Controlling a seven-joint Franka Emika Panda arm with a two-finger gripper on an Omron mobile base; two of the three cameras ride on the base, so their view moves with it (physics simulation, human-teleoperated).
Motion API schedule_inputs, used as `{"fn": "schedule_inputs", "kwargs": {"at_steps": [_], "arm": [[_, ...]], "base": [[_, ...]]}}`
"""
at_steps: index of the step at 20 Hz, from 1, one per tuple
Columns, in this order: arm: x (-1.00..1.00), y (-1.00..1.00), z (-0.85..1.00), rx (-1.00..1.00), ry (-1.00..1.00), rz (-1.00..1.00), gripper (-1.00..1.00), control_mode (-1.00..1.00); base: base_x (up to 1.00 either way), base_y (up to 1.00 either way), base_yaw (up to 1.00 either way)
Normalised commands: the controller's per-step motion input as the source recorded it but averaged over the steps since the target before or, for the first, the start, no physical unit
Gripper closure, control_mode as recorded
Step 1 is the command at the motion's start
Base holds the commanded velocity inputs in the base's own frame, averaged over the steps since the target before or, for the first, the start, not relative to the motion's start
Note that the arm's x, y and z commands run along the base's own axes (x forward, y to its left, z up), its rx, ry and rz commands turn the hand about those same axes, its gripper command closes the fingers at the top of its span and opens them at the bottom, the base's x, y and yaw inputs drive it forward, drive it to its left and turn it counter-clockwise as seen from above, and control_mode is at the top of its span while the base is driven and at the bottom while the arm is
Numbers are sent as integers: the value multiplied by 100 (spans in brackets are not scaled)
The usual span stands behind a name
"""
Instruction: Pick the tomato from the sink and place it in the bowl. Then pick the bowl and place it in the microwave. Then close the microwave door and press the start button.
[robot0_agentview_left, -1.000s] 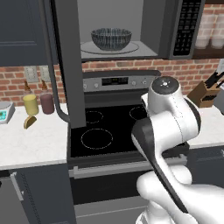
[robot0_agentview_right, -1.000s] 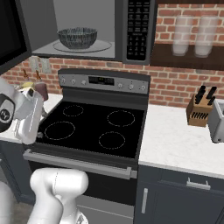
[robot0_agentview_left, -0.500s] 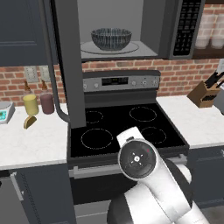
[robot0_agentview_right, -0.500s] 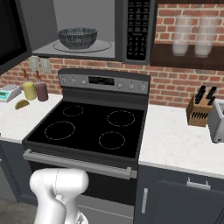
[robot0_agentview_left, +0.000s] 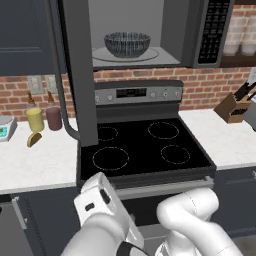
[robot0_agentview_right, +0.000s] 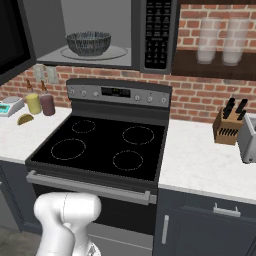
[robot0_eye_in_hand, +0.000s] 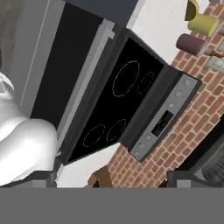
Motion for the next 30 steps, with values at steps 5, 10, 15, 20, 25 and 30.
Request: {"fn": "schedule_inputs", "kwargs": {"at_steps": [5,10,15,20,25,30], "arm": [[40,100,52,-15,-14,-11,-100,-100],[58,100,30,-12,-8,-17,-100,-100],[60,60,27,-7,-3,-23,-100,-100],[45,-19,29,1,0,-12,-100,-100],[29,-79,13,5,-1,-4,-100,-100],[2,-100,13,10,-5,0,-100,-100]], "base": [[0,0,0],[0,0,0],[0,0,0],[0,0,0],[0,0,0],[0,0,0]]}}
